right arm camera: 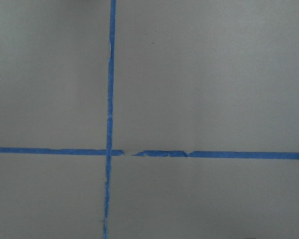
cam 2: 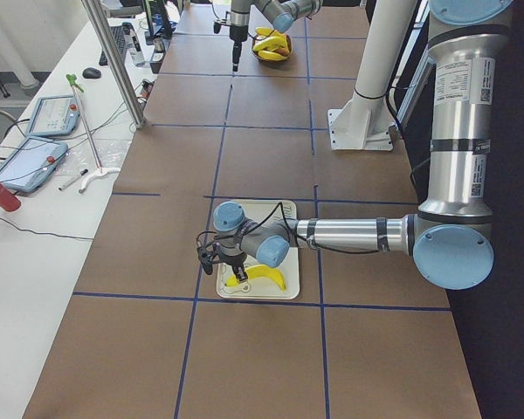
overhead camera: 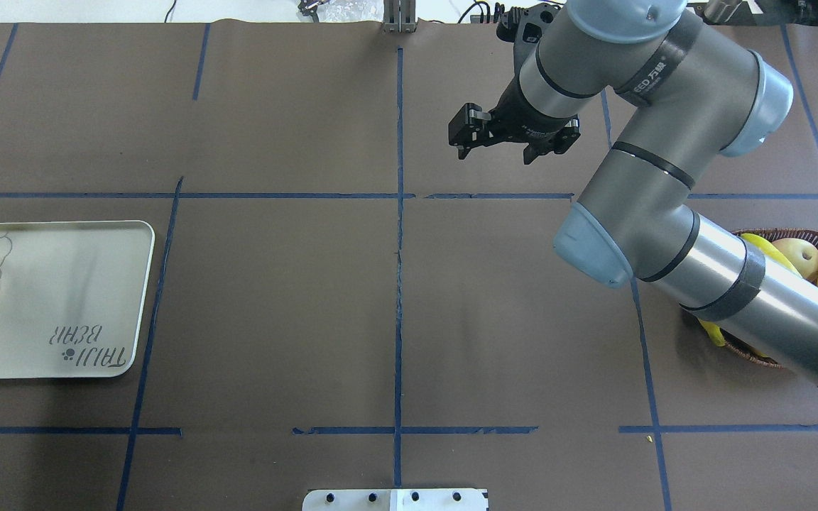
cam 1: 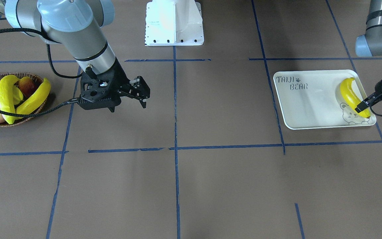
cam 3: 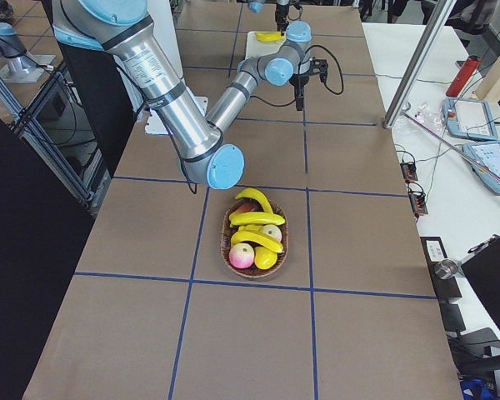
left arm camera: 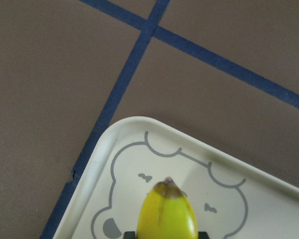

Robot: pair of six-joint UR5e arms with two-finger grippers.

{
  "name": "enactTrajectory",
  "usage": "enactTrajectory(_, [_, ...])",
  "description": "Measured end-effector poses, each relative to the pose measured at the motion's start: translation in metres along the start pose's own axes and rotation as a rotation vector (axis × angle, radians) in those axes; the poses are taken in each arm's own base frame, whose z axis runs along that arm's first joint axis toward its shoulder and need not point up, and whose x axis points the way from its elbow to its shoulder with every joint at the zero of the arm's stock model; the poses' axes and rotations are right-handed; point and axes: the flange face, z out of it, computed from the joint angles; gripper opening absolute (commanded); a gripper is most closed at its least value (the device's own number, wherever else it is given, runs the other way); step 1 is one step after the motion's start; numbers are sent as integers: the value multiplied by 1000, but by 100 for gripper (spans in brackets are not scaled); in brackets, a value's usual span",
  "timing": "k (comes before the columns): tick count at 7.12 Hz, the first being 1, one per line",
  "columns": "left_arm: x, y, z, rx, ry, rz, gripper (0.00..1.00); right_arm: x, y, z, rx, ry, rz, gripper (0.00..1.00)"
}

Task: Transfer all bananas from basket to plate

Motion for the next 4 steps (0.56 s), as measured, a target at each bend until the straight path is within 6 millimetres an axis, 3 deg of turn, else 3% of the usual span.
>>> enactTrajectory(2, [3,-11,-39,19,51,42,100,34,-1,-1,-7,35,-15,100])
enactTrajectory(4, [54,6,-108,46,135,152,100,100,28,-17,-53,108,-117,100])
